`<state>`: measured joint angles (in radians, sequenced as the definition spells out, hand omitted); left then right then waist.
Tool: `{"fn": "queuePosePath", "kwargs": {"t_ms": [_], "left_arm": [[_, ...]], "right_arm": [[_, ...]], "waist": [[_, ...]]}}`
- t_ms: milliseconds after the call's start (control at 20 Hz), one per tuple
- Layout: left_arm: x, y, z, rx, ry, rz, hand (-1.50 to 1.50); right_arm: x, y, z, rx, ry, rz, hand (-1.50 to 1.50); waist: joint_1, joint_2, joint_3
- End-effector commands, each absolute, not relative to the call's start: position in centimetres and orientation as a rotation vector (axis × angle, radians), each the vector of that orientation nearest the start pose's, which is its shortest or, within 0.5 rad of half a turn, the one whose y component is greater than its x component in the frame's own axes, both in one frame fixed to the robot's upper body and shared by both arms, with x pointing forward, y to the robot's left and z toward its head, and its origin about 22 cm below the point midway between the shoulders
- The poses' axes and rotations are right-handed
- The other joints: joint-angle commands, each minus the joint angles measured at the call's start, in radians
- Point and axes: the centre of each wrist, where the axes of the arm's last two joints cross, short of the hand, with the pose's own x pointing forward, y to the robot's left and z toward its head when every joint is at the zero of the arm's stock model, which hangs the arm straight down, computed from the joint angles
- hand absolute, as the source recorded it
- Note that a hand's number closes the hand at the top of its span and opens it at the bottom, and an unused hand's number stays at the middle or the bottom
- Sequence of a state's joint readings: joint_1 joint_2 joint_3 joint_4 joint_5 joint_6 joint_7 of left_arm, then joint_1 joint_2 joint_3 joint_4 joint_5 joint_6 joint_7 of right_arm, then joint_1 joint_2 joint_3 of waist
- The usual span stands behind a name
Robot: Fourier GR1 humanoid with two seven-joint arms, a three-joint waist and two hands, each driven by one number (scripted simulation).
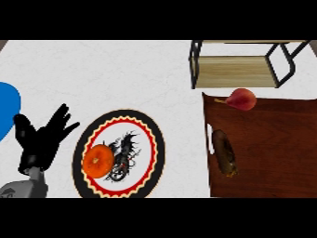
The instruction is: Pick the pear from the tray and place it in the tiered shelf
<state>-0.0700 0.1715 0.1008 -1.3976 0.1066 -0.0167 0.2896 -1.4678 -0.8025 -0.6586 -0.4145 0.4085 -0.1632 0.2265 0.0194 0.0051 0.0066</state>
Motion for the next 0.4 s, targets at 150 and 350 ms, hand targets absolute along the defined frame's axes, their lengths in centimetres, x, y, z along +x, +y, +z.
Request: {"fn": "queuePosePath", "kwargs": {"t_ms": [150, 350], "left_arm": [[25.9, 29.2, -2.1, 0.082, -1.121, 0.043, 0.00], [24.8, 28.0, -3.5, 0.080, -1.134, 0.028, 0.00]], "right_arm": [[36.2, -48.4, 37.8, -0.634, -1.700, -0.480, -1.50], [33.5, -50.8, 39.6, -0.600, -1.725, -0.463, -1.50]], "waist": [[-0.008, 0.004, -0.006], [-0.001, 0.006, -0.006]]}}
